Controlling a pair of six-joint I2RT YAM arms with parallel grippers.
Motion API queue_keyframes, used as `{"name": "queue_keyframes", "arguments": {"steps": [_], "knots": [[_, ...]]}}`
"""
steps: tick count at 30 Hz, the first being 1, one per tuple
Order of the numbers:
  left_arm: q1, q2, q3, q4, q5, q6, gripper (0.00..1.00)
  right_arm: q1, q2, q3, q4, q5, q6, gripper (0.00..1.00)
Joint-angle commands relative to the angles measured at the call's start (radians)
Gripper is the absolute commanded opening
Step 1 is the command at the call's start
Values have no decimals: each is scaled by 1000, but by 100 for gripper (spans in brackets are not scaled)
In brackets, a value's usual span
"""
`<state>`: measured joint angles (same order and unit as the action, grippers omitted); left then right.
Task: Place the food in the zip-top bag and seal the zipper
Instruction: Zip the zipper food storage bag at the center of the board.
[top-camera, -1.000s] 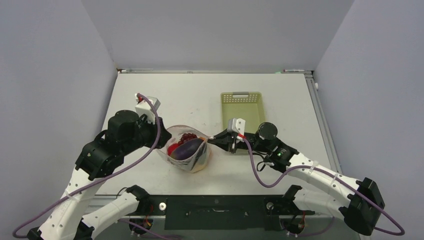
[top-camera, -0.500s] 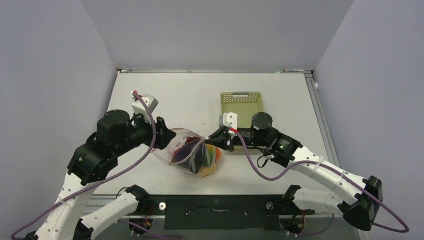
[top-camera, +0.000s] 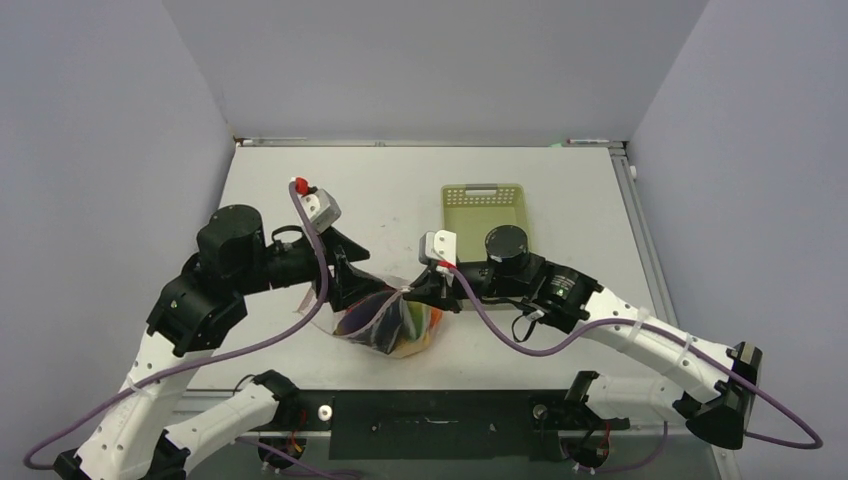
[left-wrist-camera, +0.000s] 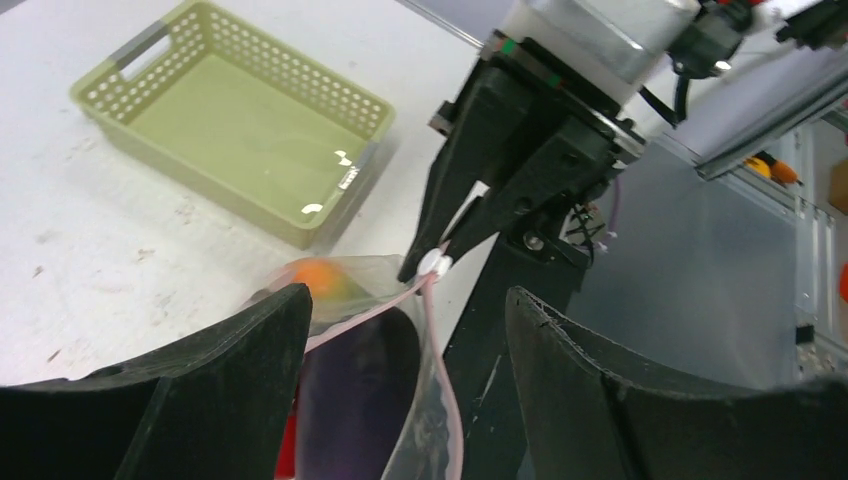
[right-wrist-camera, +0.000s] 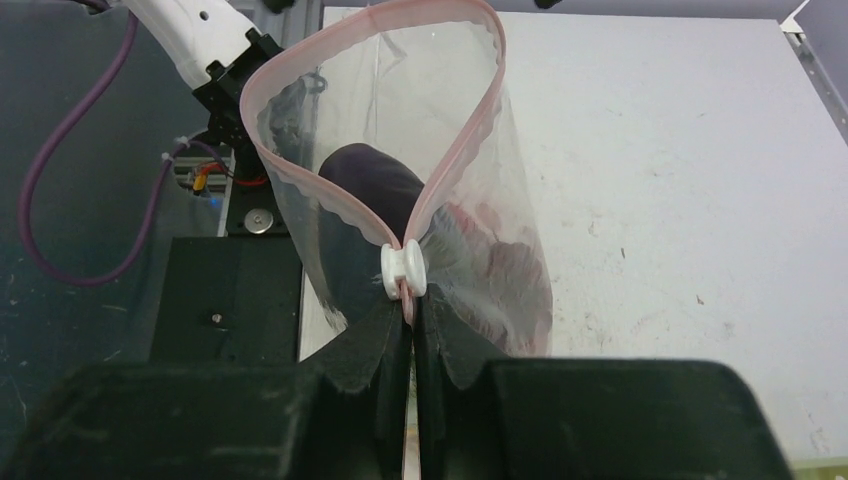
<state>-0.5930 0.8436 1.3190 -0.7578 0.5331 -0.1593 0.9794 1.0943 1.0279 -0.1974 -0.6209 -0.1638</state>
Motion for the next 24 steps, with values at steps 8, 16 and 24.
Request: {"name": "queue_keyframes", "arguments": {"steps": [8,16,24], "knots": [[-122,53,-16,135,129,65,68,24,21,129,-49,75,104,5],[-232,74,-75,173,-54,152,61,24,31,148,-68,86,147,5],[-231,55,-145,229,-93,251,59,23,14,126,-54,83,148,5]]}}
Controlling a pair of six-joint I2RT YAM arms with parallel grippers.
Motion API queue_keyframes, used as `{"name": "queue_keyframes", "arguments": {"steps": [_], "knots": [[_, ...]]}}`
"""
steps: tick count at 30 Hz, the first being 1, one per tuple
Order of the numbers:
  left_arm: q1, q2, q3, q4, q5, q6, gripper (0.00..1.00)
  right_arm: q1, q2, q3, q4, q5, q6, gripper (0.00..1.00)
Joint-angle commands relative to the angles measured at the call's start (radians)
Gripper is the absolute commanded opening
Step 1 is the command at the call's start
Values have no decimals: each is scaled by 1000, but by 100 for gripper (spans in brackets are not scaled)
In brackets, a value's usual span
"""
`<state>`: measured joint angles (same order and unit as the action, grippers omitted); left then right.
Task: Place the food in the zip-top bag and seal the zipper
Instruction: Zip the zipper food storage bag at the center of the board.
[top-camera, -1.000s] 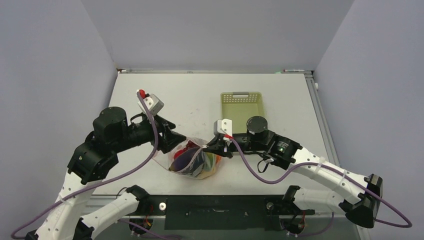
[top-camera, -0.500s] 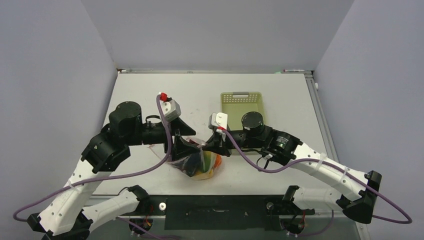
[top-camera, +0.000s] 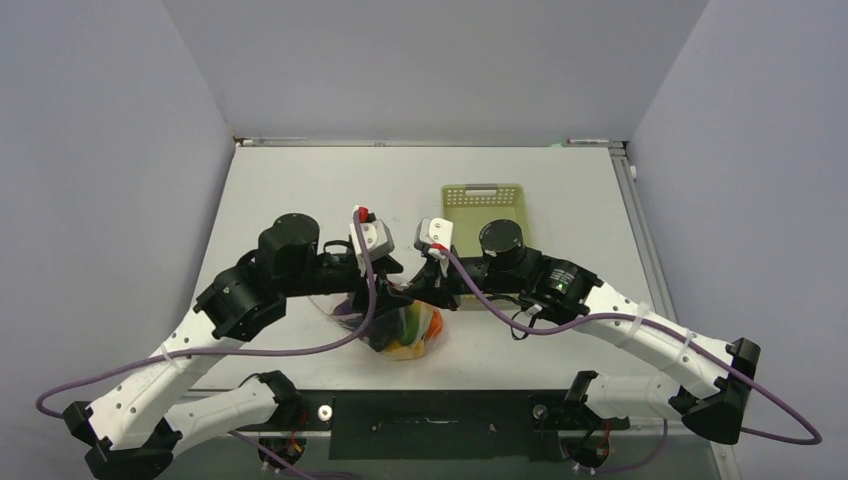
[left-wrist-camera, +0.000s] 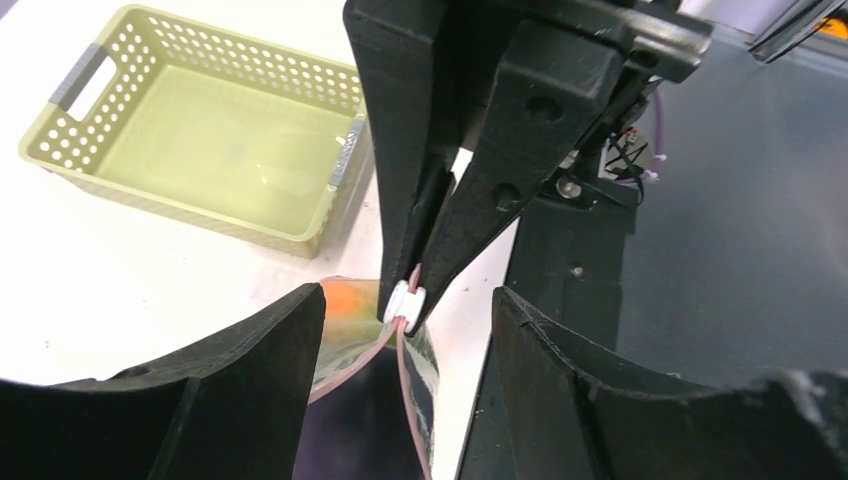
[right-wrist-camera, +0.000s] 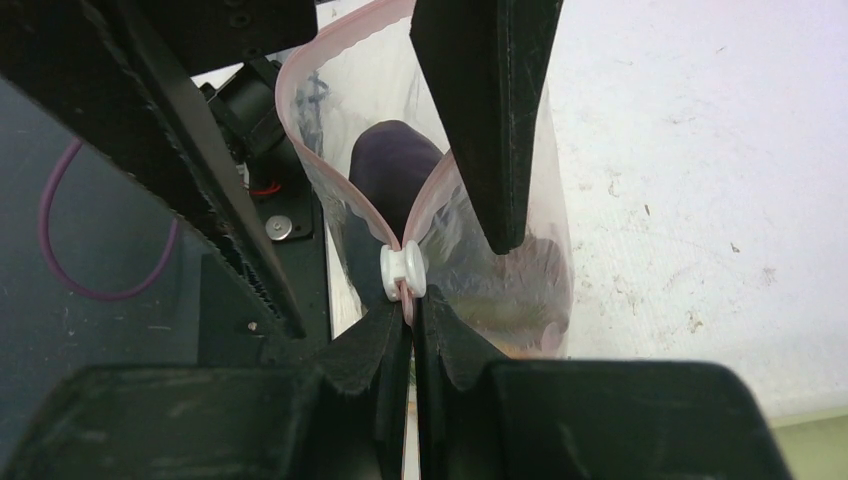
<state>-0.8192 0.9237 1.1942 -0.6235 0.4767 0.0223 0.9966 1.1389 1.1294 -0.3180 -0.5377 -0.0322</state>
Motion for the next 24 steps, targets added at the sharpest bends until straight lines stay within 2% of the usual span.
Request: {"name": "queue_keyframes", "arguments": {"steps": [1,5,11,24], "knots": [[-5,-31,-33,106,-37,77,59,6,-31,23,69,-1,17,5],[-5,-52,-73,136,-30,95,55,6,-31,16,69,-6,16,5],[-5,-81,-101,158,-9,130,41,5,-35,8,72,-13,12,5],[-3,-78,-98,170,37,134,35,6,-40,-10,80,-19,15,5]]}}
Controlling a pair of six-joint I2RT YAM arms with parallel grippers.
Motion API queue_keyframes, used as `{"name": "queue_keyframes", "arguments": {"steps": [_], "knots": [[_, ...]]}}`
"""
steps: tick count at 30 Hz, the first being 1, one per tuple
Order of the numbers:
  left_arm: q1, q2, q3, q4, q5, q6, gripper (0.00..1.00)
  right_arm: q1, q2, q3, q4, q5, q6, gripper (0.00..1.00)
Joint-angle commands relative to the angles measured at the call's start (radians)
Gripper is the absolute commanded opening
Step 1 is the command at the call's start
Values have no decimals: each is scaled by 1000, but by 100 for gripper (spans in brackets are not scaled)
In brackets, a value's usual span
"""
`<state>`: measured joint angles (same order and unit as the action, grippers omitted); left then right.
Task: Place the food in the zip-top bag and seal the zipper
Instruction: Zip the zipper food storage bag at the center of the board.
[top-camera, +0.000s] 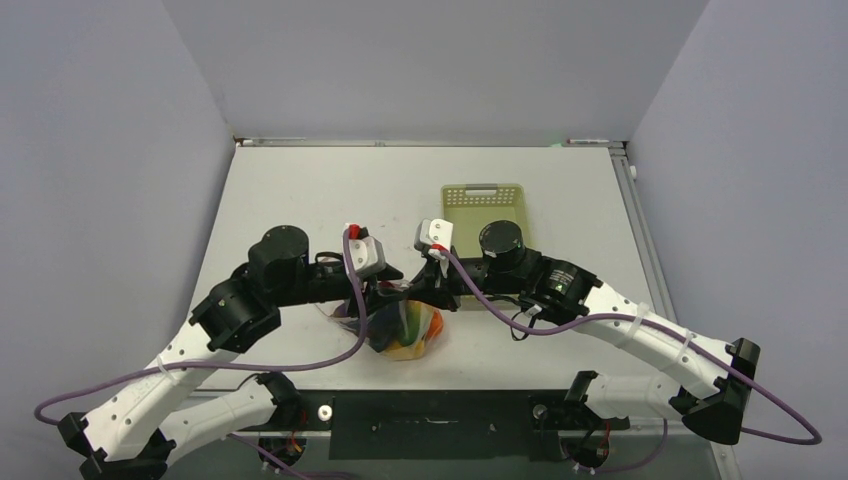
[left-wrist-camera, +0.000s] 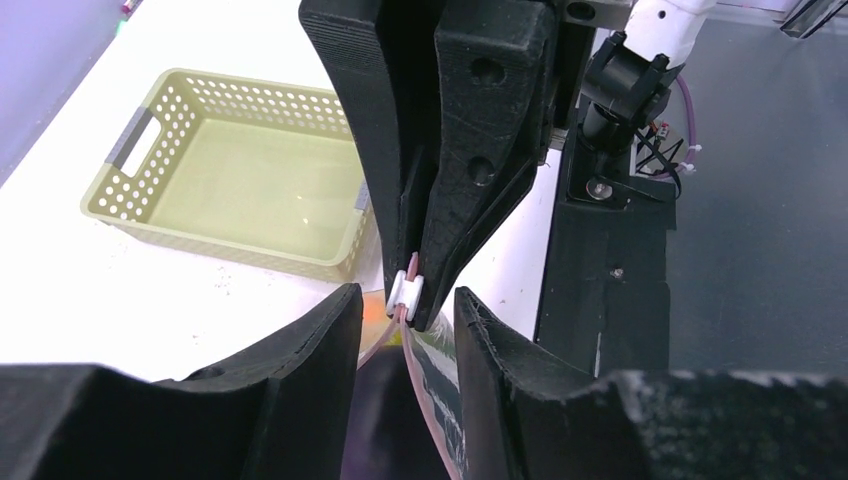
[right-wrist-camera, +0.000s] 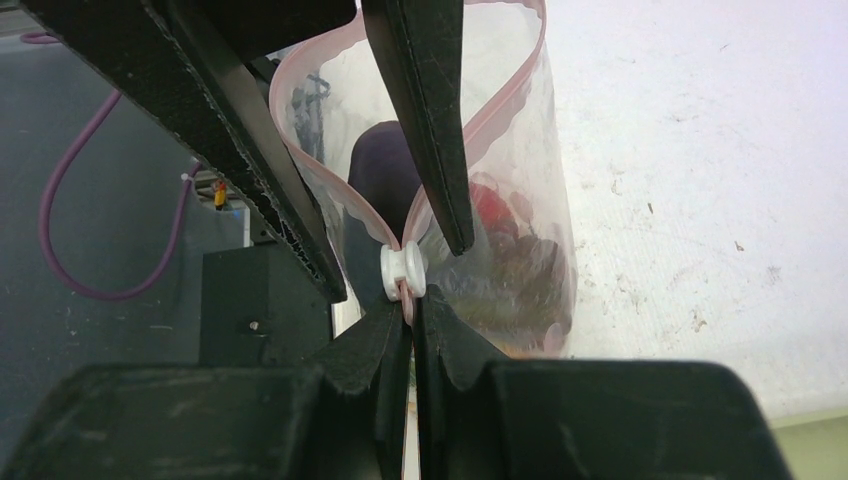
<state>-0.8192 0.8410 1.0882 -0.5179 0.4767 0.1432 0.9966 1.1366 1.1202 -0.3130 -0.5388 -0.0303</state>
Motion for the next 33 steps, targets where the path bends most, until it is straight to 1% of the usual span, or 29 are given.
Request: {"name": "queue_keyframes", "arguments": {"steps": [1,5,8,14,20,33], "knots": [[-3,7,6,64,38,13,35,6,-38,-1,75,-18,13,5],[-2,10,3,69,43,13,29,7,-38,1,74,-18,12,5],[-2,12,3,69,42,14,16,6,-37,1,74,-18,11,5],[1,17,4,69,57,16,0,6,-39,4,72,-15,9,5],[3,17,-3,59,68,18,0,5,-53,5,66,0,9,5],[3,-26,-16,51,-18,-3,0,5,-161,-11,62,128,13,5]]}}
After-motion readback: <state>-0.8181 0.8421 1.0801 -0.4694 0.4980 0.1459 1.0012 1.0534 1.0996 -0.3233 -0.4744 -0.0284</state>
